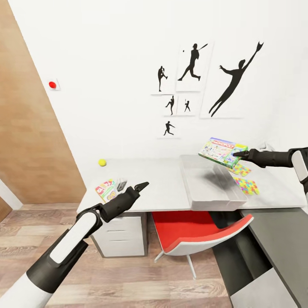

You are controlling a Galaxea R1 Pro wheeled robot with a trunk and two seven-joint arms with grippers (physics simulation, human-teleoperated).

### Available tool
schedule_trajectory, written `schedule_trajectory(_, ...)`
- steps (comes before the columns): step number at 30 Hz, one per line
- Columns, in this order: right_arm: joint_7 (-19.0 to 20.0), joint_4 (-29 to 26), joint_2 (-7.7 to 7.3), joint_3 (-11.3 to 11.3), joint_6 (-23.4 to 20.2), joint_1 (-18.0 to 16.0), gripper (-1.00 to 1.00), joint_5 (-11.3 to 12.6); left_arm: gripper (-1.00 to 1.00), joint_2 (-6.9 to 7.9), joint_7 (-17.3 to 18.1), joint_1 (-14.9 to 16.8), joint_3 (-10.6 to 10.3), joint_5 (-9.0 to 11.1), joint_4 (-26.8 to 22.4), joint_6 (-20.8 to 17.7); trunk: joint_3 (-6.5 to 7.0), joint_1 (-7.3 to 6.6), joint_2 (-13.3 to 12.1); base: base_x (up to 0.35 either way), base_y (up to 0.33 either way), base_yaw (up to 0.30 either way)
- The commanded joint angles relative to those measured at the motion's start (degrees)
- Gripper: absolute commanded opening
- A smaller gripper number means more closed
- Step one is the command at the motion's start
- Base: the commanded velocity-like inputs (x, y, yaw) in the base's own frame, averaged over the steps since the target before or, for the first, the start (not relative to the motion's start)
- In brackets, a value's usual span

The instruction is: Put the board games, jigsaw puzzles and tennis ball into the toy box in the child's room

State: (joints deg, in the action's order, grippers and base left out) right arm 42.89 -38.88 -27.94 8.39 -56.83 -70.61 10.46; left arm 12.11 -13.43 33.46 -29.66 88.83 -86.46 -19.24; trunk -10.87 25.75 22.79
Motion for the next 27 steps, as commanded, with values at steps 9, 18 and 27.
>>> schedule_trajectory(9,0.44,-0.91,-1.36,-0.03,-0.38,0.35,-1.00,0.25,1.00,0.10,0.86,-2.82,3.72,0.77,-2.38,-0.25,-0.15,0.04,0.13,0.068,-0.006,-0.005)
schedule_trajectory(18,0.44,-1.00,-1.42,-0.07,-0.39,0.59,-1.00,0.25,1.00,0.10,0.90,-3.01,3.95,0.53,-2.48,-0.25,-0.15,0.04,0.13,0.280,-0.063,0.000)
schedule_trajectory(27,0.44,-1.02,-1.39,-0.12,-0.32,0.65,-1.00,0.23,1.00,0.10,0.94,-3.04,3.99,0.48,-2.55,-0.19,-0.15,0.04,0.13,0.313,-0.120,0.000)
